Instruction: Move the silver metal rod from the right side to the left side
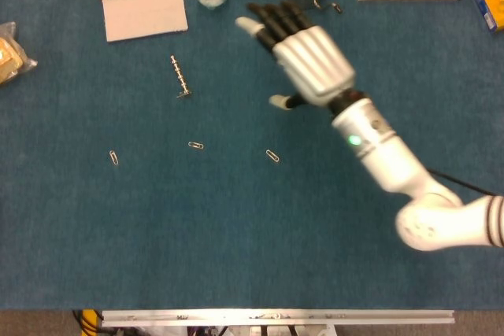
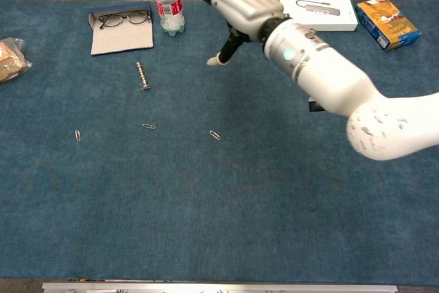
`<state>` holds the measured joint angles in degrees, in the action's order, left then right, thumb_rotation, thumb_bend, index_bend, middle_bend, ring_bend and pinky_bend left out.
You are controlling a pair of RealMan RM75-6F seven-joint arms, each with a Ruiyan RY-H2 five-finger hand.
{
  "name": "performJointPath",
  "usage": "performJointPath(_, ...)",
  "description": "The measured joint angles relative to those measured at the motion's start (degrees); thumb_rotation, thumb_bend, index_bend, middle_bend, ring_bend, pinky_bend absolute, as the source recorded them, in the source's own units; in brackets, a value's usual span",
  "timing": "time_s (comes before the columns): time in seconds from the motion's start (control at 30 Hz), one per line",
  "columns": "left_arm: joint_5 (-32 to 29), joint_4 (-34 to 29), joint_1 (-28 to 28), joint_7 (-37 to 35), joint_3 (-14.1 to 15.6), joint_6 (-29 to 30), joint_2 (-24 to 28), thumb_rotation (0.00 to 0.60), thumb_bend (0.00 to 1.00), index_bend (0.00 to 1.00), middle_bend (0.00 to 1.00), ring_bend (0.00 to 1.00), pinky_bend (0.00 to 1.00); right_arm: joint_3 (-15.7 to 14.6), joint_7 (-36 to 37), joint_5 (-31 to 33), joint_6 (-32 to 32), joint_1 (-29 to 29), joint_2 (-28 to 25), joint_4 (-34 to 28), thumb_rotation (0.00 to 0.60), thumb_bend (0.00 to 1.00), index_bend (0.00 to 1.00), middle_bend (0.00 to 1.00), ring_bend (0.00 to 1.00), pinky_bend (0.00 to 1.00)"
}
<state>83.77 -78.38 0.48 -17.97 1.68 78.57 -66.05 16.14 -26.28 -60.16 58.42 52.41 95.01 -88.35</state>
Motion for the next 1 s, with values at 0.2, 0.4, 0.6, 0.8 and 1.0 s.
performJointPath(0.2, 2.18, -3.42, -2.27, 2.1, -1.27, 0.86, 1.61, 0.6, 0.41, 0.32, 0.26, 0.14, 0.18, -3.83, 3.6, -5.78, 6.17, -6.87, -7.98, -5.4, 0.6, 0.0, 0.0, 0.0, 0.0, 0.0)
performJointPath(0.4, 4.28, -5.88, -5.57, 3.05, -2.66, 0.12, 2.92, 0.6, 0.41, 0.26, 0.18, 0.14, 0.19, -6.33, 7.2, -9.13, 11.09, -12.19, -13.25, -8.1, 0.6, 0.0, 0.0, 0.01, 0.0, 0.0)
performJointPath(0.6, 5.5, -7.97, -12.41, 4.76, -5.05, -5.0, 3.33, 0.6, 0.43, 0.26, 0.05, 0.03, 0.18, -8.43, 13.44, -13.28, 16.78, -18.82, -19.19, -9.06, 0.6, 0.0, 0.01, 0.01, 0.0, 0.0)
performJointPath(0.8, 4.89, -8.44, -18.55, 7.56, -6.81, -11.93, 1.87, 0.6, 0.59, 0.26, 0.0, 0.0, 0.06, -9.38, 18.55, -14.14, 19.43, -23.5, -21.96, -6.65, 0.6, 0.0, 0.03, 0.01, 0.0, 0.0)
performJointPath(1.0, 3.64, -7.81, -24.39, 12.31, -8.04, -17.83, -1.02, 0.6, 0.65, 0.26, 0.0, 0.0, 0.04, -9.78, 22.42, -13.65, 20.39, -27.24, -23.43, -3.39, 0.6, 0.0, 0.04, 0.01, 0.0, 0.0)
